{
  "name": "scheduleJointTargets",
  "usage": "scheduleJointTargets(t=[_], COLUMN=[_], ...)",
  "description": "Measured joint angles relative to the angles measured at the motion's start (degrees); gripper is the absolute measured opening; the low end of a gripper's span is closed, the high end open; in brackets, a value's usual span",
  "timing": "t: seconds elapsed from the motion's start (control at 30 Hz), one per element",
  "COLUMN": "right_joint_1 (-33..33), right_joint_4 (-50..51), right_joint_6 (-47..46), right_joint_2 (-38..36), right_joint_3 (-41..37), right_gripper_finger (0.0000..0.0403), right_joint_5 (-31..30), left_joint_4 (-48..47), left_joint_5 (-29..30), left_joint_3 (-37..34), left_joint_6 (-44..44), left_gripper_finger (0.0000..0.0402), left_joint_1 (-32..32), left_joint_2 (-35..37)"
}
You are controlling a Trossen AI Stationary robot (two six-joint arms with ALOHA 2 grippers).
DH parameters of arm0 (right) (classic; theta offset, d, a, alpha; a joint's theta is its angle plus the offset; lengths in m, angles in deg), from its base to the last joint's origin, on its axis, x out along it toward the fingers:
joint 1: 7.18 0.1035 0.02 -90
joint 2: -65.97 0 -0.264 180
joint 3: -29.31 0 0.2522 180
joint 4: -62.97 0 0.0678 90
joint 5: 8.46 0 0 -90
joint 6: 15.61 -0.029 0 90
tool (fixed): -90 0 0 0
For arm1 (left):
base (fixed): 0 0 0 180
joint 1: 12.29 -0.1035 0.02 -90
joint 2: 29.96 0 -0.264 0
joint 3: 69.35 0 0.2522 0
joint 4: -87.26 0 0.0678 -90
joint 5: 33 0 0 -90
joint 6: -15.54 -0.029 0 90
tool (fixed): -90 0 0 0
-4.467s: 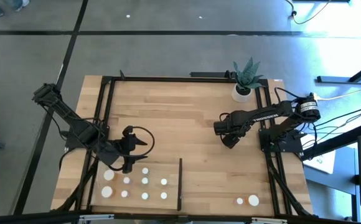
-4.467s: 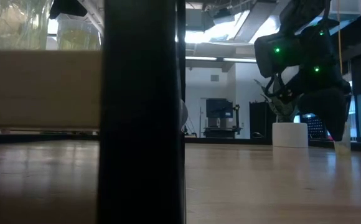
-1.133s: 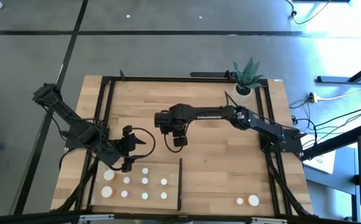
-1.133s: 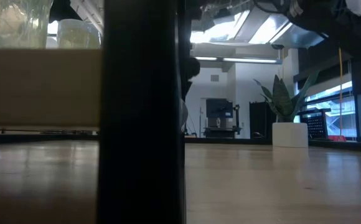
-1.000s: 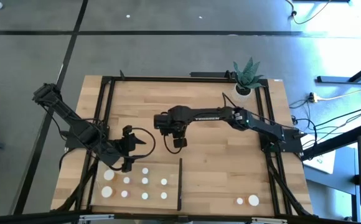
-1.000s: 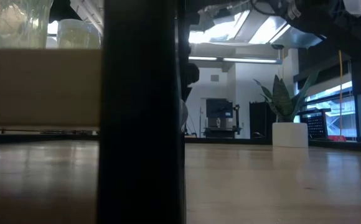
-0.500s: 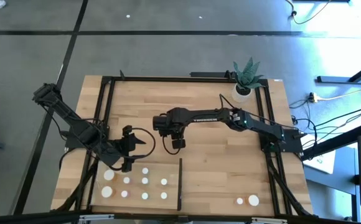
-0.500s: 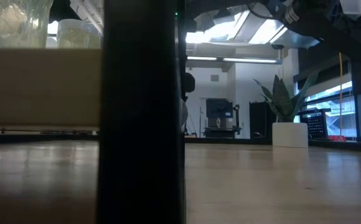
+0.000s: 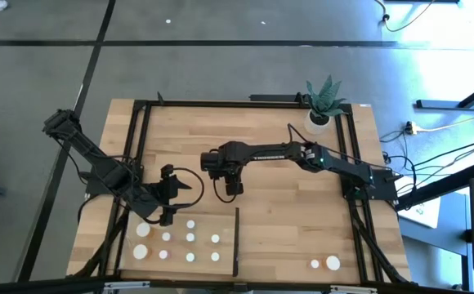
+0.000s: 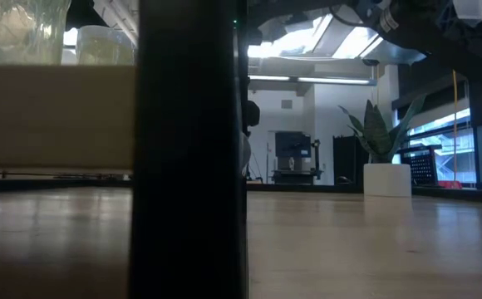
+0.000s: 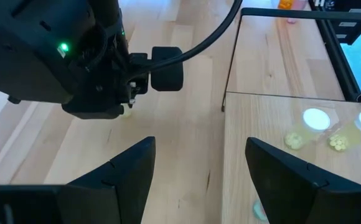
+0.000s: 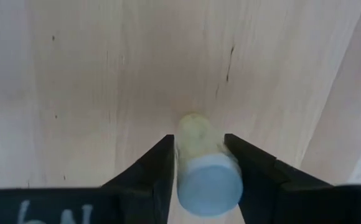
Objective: Pick and place medicine bottles onto shelf by color
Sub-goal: Put the yellow pill bottle on the shelf aligned with the other yellow pill bottle
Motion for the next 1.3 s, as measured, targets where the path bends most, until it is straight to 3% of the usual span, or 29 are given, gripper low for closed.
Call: scheduleJointTargets(t=[0.5, 1.0, 1.3], right_joint_1=[0.0, 0.02, 1.86], right_joint_4=[0.57, 2.83, 5.51], right_joint_6=[-0.16, -1.47, -2.29], right_joint_2=[0.04, -5.21, -15.71], right_joint_3=[0.78, 1.32, 1.34], right_gripper_finger=[0.0243, 0.0248, 0.0248], right_joint_5=[0.0, -0.07, -5.44], left_joint_4=[0.0, 0.01, 0.17], left_joint_5=[0.0, 0.0, 0.23], left_joint_3=[0.0, 0.0, 0.0], left_joint_6=[0.02, 0.02, -0.04], left_gripper_finger=[0.0242, 0.0242, 0.0242], left_joint_1=[0.0, 0.01, -1.58], left_joint_2=[0.0, 0.0, -0.35])
